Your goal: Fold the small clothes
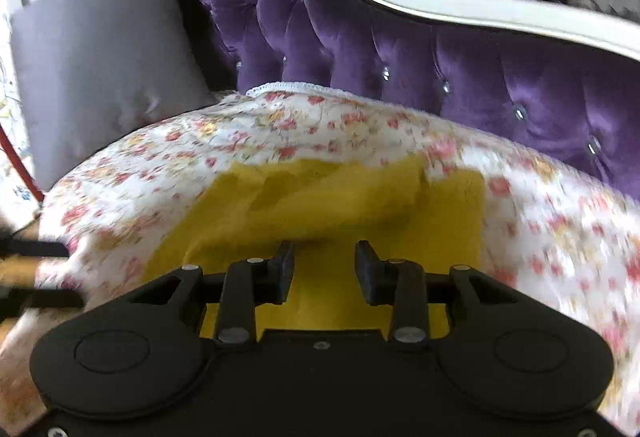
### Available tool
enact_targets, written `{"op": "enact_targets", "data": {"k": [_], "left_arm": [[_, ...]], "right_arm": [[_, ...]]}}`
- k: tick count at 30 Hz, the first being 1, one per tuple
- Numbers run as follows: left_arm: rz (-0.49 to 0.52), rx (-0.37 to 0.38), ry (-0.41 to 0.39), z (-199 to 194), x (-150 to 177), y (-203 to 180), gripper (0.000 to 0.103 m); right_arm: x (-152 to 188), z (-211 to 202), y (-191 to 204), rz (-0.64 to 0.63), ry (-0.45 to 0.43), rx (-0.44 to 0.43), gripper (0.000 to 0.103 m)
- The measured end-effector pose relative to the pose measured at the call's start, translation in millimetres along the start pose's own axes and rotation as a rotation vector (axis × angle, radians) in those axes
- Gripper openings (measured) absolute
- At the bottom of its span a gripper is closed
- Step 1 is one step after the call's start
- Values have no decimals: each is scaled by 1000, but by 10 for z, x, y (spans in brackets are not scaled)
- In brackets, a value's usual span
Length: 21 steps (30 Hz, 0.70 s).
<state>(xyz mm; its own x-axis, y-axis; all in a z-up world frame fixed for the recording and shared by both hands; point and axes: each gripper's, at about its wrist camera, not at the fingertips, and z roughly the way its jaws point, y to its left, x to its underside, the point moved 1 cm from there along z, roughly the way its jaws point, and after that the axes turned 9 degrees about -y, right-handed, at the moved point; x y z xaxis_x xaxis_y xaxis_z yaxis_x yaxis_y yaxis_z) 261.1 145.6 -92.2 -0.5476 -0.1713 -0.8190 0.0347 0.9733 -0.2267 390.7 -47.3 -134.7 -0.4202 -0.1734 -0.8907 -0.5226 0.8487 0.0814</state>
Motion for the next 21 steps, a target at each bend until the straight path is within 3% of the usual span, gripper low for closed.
{"op": "enact_targets", "data": {"k": [4,9,12,13,14,17,21], "left_arm": [[10,-7,33,18,41,13,81],[-27,26,38,-1,-6,88,81],[-83,48,30,22,-72,134,81],[-107,55,27,37,-103,150,81],[-132,64,32,62,-141,166,81],[-179,98,46,148,-254,161,81],[-156,96,56,264,-372,83,81]], "right_arm": [[-220,172,92,6,-75,-76,46],[-214,-171,144,51,-180,-139,61],[-57,-493,283,-24,-211,-95,84],[10,-603,354,-55,-231,-59,98],[119,-744,456,-98,-268,13,102],[375,-983,750,-237,-354,168,102],[564,-1020,988,-321,-281,110,100]]}}
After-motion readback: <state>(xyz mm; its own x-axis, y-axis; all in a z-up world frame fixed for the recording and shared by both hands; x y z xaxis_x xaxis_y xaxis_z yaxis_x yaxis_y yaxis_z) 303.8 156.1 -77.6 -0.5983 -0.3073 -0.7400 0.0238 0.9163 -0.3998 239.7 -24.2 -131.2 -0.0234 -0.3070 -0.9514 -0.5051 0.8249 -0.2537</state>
